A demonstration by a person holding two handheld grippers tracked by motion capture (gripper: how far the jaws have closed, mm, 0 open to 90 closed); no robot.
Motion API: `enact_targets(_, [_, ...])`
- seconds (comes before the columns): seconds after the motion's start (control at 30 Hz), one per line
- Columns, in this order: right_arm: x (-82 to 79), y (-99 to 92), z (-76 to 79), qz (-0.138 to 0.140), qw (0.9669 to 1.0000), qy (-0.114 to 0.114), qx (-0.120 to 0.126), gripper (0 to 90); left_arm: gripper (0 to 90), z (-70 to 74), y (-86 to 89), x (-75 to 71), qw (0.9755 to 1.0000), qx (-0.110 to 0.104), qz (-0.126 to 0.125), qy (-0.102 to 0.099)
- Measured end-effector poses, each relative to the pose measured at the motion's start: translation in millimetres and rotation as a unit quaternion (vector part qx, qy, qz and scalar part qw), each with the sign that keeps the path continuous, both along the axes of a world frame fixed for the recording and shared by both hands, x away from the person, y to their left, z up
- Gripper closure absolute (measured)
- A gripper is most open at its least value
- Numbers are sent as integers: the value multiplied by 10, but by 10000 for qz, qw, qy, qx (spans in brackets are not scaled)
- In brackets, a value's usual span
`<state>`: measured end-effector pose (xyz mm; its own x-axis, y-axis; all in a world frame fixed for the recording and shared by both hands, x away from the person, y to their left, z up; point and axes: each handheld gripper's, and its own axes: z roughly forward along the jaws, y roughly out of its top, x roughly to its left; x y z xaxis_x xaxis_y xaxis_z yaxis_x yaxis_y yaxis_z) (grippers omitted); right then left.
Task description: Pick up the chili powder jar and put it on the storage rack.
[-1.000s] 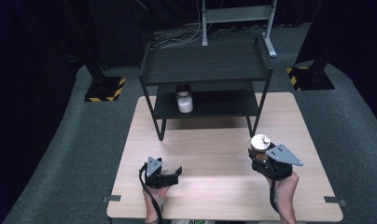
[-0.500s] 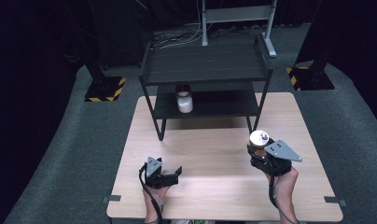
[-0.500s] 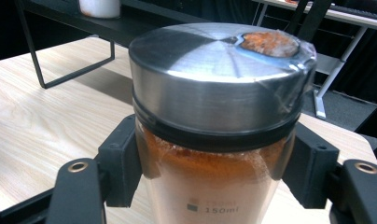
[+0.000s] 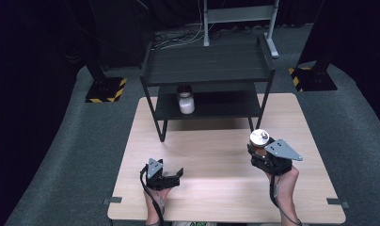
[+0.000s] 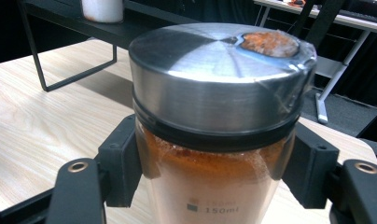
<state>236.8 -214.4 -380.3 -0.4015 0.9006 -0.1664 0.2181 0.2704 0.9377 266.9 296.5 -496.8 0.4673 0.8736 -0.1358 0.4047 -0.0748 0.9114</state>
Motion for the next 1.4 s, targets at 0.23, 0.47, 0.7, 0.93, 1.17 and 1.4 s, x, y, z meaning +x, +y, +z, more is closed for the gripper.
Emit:
enact_targets(0.23, [29, 10, 7, 32, 10000, -7, 5, 306, 6, 2, -2, 2, 10000, 12, -6, 3])
enact_targets(0.47, [61, 20, 25, 56, 10000, -46, -20, 306, 6, 2, 1, 2, 10000, 12, -16, 0])
enact_targets(0.7, [92, 23, 53, 65, 10000, -58, -38, 306, 4, -4, 2, -4, 10000, 2, -15, -20])
enact_targets(0.93, [114, 30, 73, 60, 9999, -112, -40, 306, 5, -3, 2, -3, 10000, 8, -22, -20])
enact_targets(1.17, [149, 45, 98, 82, 9999, -134, -63, 306, 5, -4, 3, -3, 10000, 4, -22, -20])
enact_targets(1.4, [166, 64, 110, 75, 9998, -174, -74, 306, 5, -4, 3, -4, 10000, 2, -26, -21])
